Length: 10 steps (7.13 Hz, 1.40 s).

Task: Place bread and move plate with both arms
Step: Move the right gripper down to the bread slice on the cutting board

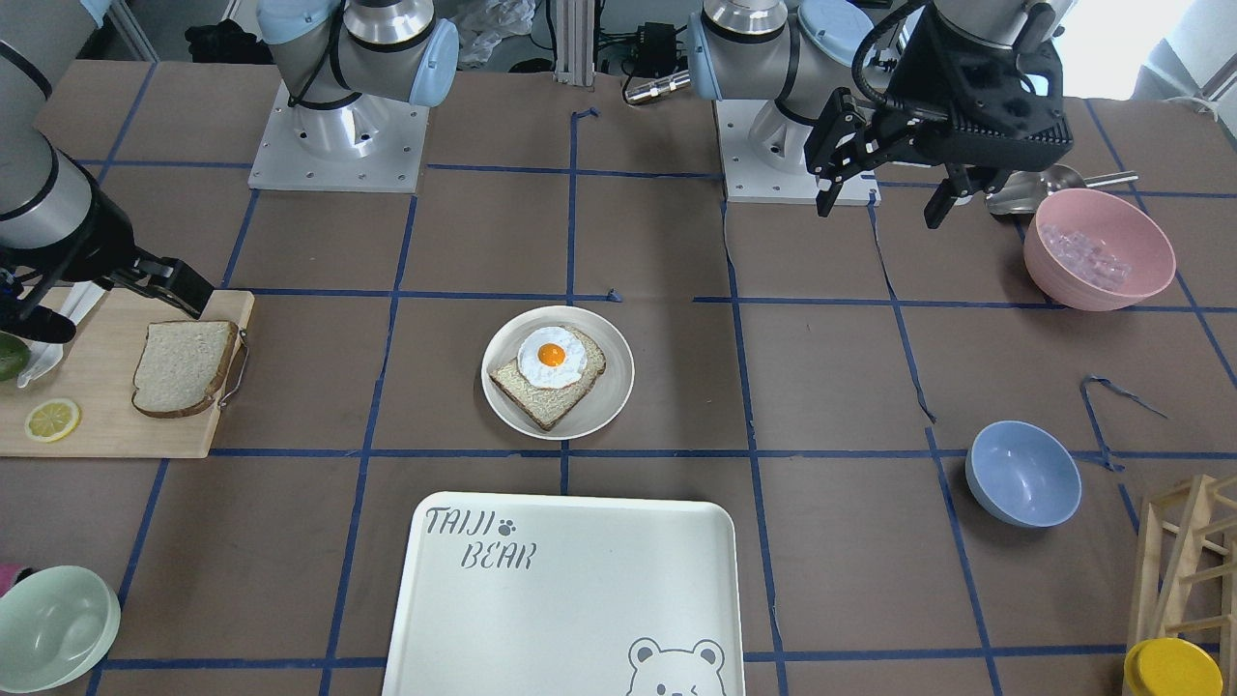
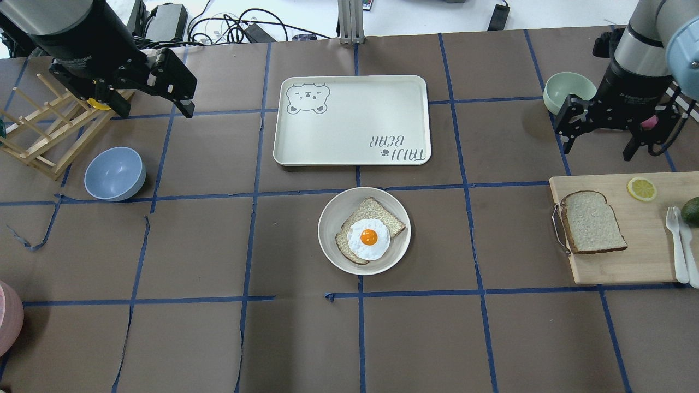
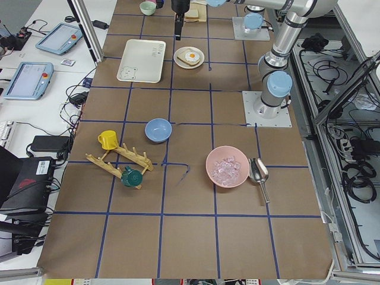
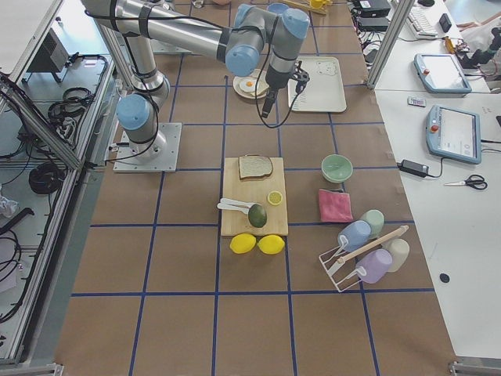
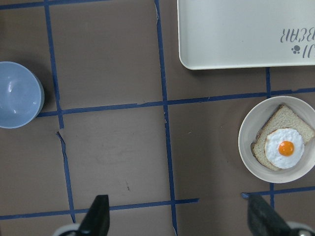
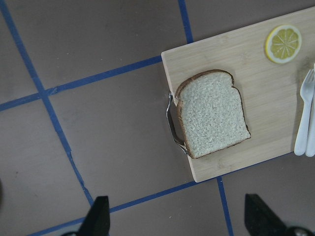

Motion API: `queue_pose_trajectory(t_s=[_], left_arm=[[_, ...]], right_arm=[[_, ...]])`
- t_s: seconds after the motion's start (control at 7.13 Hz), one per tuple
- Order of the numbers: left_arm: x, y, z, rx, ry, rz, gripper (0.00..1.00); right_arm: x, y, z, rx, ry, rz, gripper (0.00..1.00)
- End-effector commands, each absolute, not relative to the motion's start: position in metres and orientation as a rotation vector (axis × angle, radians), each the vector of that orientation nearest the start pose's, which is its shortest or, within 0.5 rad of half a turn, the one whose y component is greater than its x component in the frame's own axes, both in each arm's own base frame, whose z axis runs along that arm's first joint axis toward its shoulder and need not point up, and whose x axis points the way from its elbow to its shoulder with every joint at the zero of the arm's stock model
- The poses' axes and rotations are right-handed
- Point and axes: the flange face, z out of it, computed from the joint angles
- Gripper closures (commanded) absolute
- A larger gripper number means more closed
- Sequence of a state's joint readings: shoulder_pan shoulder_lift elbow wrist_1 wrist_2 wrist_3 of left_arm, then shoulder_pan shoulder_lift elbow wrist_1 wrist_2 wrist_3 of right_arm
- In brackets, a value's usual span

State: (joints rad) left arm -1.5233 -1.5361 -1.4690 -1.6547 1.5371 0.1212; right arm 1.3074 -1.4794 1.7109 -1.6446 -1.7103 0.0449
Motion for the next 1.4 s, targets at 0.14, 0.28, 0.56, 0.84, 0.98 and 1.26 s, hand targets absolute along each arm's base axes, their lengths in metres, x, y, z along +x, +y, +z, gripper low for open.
queue_pose_trajectory(t_s=[0.14, 0.28, 0.56, 0.84, 0.98, 1.26], left_arm=[[-0.113, -0.483, 0.547, 0.116, 3.168, -0.085, 0.0], [-0.113, -0.483, 0.547, 0.113, 3.169, -0.085, 0.0], [-0.113, -0.483, 0.547, 0.113, 3.168, -0.084, 0.0], [-0.113, -0.482, 0.548, 0.115, 3.164, -0.086, 0.0], [-0.113, -0.482, 0.547, 0.113, 3.165, -0.084, 0.0], [-0.113, -0.481, 0.548, 0.113, 3.165, -0.084, 0.0]], right_arm=[[-0.024, -0.515, 0.283, 0.526, 3.234, 0.181, 0.46], [-0.026, -0.517, 0.273, 0.527, 3.232, 0.206, 0.48], [-0.029, -0.521, 0.252, 0.533, 3.225, 0.268, 0.48], [-0.049, -0.524, 0.23, 0.595, 3.222, 0.335, 0.48], [-0.053, -0.527, 0.22, 0.603, 3.222, 0.34, 0.48], [-0.052, -0.528, 0.212, 0.605, 3.216, 0.363, 0.47]])
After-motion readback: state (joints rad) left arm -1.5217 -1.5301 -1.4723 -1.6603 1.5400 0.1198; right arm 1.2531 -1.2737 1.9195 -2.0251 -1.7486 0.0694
